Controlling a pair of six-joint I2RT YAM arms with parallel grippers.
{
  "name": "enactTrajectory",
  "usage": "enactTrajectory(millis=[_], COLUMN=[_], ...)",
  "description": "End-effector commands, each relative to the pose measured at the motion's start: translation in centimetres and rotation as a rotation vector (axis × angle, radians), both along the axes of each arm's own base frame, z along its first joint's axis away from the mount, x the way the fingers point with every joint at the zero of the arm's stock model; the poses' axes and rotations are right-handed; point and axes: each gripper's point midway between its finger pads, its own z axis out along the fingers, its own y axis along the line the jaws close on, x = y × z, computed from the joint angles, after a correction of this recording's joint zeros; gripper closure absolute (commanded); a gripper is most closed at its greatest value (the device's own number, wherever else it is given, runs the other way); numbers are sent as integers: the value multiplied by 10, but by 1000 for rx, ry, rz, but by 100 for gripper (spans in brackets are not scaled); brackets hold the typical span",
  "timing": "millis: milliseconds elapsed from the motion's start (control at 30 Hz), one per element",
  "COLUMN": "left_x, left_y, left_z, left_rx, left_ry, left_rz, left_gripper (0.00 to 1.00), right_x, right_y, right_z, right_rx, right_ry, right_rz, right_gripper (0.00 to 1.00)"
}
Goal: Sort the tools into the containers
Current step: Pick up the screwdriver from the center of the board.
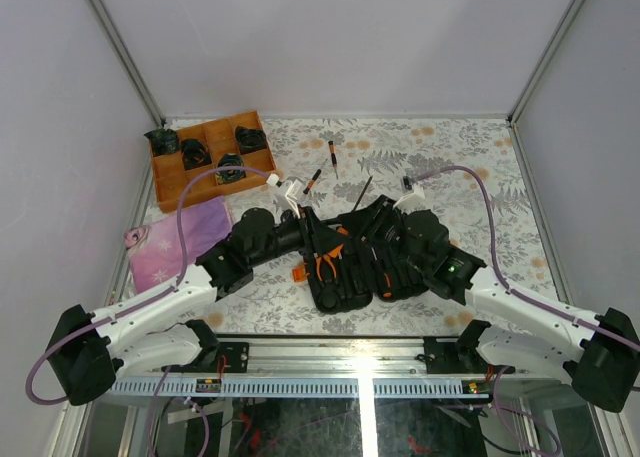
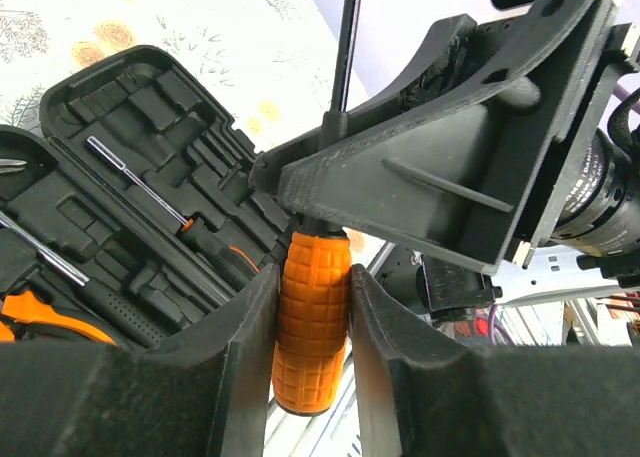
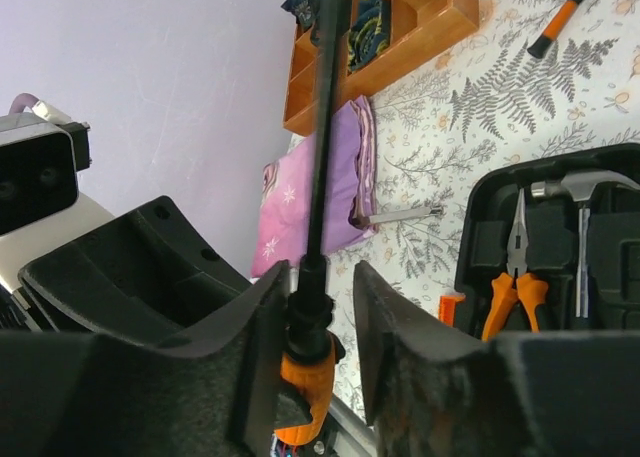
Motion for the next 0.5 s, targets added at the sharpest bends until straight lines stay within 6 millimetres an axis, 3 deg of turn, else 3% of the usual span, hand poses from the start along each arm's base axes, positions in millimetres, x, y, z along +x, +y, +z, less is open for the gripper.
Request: enactTrajectory(millis=[0,100,200,333,467], left_x=[5,6,7,6,6], left_y=[-8,-7,-4,5,17], left_z=[52,52,52,56,59], left_rx=[-115,-104,-88,-58,-2], left_ry=[-111,-109,-104,-107,-102], left_rz=[4,12,30,53,89], left_gripper=[100,93,73,53,47], right_x=[-3,-3,1,10,12], right_y=[10,10,1,-22,-30], right_z=[11,13,19,33,43], right_rx=[47,37,-17,-136,-319], right_ry=[-7,-27,-79,-193,-403], right_rz=[38,45,14,-65,-23], right_gripper=[68,84,99,100,100])
